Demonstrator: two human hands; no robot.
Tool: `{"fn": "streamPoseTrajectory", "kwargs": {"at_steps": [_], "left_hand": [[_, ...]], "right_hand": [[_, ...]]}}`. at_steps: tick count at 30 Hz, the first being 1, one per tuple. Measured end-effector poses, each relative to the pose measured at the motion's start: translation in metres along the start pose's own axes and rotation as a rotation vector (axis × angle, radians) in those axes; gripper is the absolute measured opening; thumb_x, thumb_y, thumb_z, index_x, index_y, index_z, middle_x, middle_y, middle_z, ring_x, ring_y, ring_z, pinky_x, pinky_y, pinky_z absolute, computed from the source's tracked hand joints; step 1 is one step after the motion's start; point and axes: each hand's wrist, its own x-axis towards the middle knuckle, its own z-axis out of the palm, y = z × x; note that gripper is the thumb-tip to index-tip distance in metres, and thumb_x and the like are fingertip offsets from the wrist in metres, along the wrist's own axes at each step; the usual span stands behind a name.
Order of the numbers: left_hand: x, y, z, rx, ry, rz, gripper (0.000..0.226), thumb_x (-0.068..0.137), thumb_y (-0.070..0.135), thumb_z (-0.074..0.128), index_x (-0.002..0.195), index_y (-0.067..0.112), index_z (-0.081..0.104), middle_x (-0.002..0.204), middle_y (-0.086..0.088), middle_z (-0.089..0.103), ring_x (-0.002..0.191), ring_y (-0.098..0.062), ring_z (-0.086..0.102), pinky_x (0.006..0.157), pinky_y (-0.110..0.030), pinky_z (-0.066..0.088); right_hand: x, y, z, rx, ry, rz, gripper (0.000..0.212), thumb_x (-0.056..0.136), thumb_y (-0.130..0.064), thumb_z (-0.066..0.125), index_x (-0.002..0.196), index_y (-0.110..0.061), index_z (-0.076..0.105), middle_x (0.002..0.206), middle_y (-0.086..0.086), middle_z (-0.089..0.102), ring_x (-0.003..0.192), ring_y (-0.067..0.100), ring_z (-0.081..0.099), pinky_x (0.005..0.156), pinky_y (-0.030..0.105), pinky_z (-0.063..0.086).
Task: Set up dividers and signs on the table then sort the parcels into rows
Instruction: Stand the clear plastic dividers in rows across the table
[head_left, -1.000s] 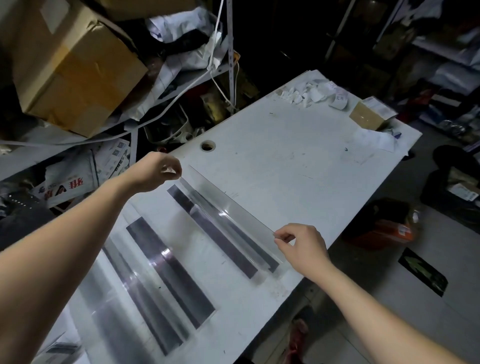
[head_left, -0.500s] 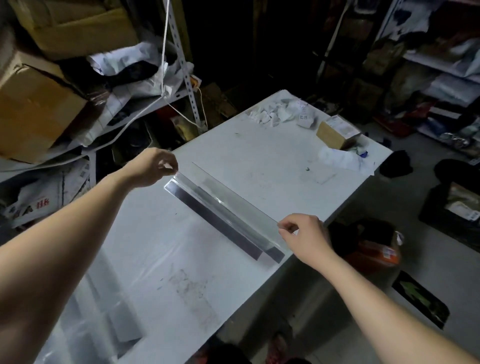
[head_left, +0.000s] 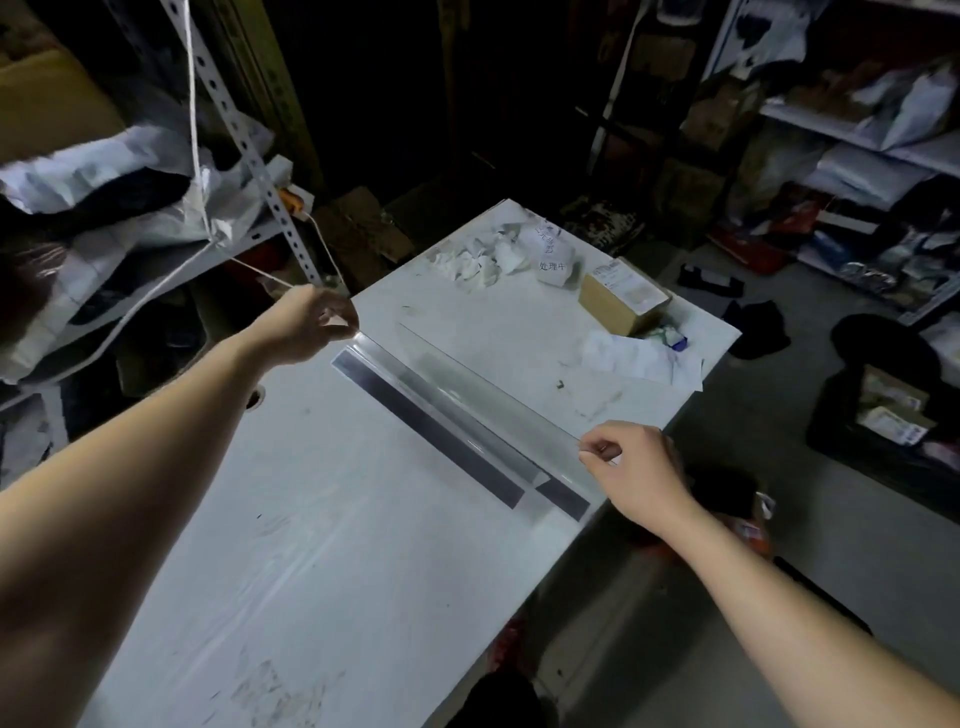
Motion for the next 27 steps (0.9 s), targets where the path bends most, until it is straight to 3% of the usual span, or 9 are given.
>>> {"fn": "streamPoseTrajectory", "kwargs": {"at_steps": [7, 11, 15, 24, 27], "left_hand": [[0.107, -0.021, 0.022, -0.047, -0.053, 0.014, 0.012, 0.093, 0.01, 0.072, 0.09, 0.022, 0.071, 0.097, 0.007, 0.069, 0.092, -0.013, 0.066, 0.085, -0.03, 0.05], [0.15, -0.033, 0.035, -0.072, -0.079, 0.018, 0.005, 0.094, 0.012, 0.072, 0.094, 0.016, 0.074, 0.099, 0.006, 0.069, 0.092, -0.009, 0.063, 0.084, -0.025, 0.046], [0.18, -0.04, 0.042, -0.074, -0.082, 0.041, 0.006, 0.094, 0.01, 0.071, 0.098, 0.014, 0.074, 0.101, 0.004, 0.068, 0.091, -0.01, 0.063, 0.077, -0.017, 0.044], [0.223, -0.049, 0.058, -0.069, -0.087, 0.058, 0.007, 0.095, 0.01, 0.07, 0.1, 0.012, 0.074, 0.103, 0.001, 0.068, 0.097, -0.02, 0.065, 0.086, -0.038, 0.055], [0.236, -0.05, 0.064, -0.078, -0.058, 0.069, 0.005, 0.095, 0.01, 0.07, 0.098, 0.014, 0.073, 0.104, 0.0, 0.069, 0.096, -0.018, 0.064, 0.081, -0.032, 0.052]], "right_hand": [[0.066, 0.022, -0.003, 0.005, 0.043, 0.079, 0.007, 0.087, -0.018, 0.078, 0.09, -0.024, 0.076, 0.083, -0.018, 0.07, 0.074, -0.004, 0.063, 0.065, 0.017, 0.048], [0.088, 0.031, 0.006, 0.031, 0.056, 0.108, 0.009, 0.086, -0.017, 0.079, 0.091, -0.024, 0.076, 0.083, -0.018, 0.071, 0.072, 0.002, 0.065, 0.069, 0.033, 0.059], [0.095, 0.04, 0.013, 0.06, 0.063, 0.139, 0.01, 0.084, -0.016, 0.081, 0.087, -0.024, 0.076, 0.081, -0.019, 0.07, 0.07, 0.004, 0.064, 0.069, 0.036, 0.06], [0.103, 0.051, 0.004, 0.066, 0.099, 0.138, 0.012, 0.084, -0.008, 0.08, 0.09, -0.018, 0.077, 0.083, -0.017, 0.071, 0.075, 0.003, 0.066, 0.066, 0.023, 0.054], [0.108, 0.057, 0.001, 0.077, 0.14, 0.144, 0.012, 0.084, -0.008, 0.08, 0.087, -0.019, 0.077, 0.082, -0.018, 0.071, 0.074, 0.002, 0.066, 0.065, 0.026, 0.054]]}}
